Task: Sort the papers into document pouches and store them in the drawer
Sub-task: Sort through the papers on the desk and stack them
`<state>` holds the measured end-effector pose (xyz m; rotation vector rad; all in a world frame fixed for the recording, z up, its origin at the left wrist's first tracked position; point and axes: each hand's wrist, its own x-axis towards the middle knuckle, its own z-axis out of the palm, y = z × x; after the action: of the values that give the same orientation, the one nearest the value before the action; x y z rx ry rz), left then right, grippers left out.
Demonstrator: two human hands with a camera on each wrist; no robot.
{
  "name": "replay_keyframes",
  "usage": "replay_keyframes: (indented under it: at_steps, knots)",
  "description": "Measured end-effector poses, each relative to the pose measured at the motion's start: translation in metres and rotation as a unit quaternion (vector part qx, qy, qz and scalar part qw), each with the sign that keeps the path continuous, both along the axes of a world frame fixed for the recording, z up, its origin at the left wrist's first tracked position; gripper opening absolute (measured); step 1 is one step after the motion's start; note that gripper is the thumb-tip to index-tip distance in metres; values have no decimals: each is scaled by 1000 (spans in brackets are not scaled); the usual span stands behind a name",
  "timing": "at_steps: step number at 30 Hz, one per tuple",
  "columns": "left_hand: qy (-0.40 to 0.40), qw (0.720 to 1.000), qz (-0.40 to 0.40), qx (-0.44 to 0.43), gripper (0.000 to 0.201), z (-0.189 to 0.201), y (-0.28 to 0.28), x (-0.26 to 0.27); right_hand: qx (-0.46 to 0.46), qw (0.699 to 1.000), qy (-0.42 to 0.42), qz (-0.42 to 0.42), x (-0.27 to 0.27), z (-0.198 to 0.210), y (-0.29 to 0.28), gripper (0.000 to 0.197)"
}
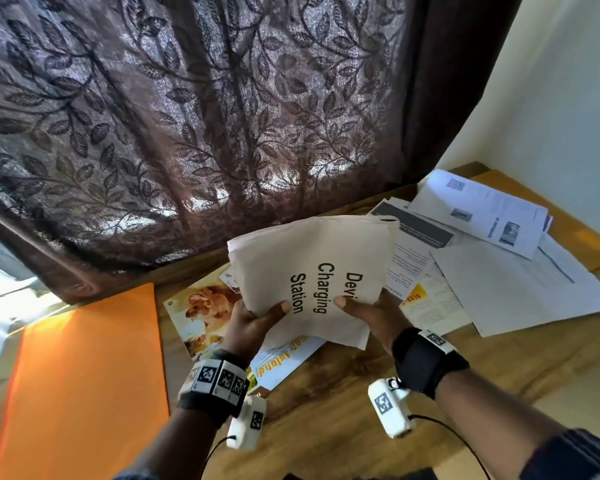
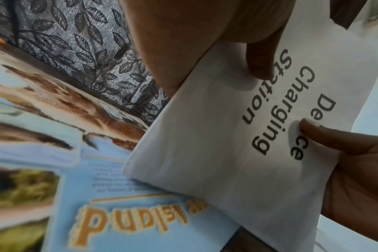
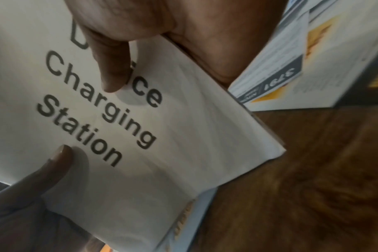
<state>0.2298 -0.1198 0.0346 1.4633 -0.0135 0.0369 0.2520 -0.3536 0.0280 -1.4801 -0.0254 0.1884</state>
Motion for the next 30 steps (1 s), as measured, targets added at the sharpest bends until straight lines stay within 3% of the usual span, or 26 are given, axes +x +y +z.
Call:
replay_keyframes:
  at_steps: [6, 12, 20, 24, 30]
  knots:
    - [28, 998, 9, 60, 19, -9, -5, -2, -52, 998, 24, -25, -9, -12, -13, 21]
    - [51, 995, 47, 68, 23, -13, -22, -2, -42, 998, -3, -36, -13, -1, -33, 24]
    - [110, 993, 30, 8, 22, -15, -77, 0, -71, 995, 32, -64, -25, -8, -86, 15]
    - [120, 992, 19, 40, 22, -22, -105, 2, -74, 994, 40, -65, -22, -10, -113, 22]
    - [121, 986, 75, 82, 11, -17, -144, 14, -109, 992, 40, -38, 0, -6, -152, 18]
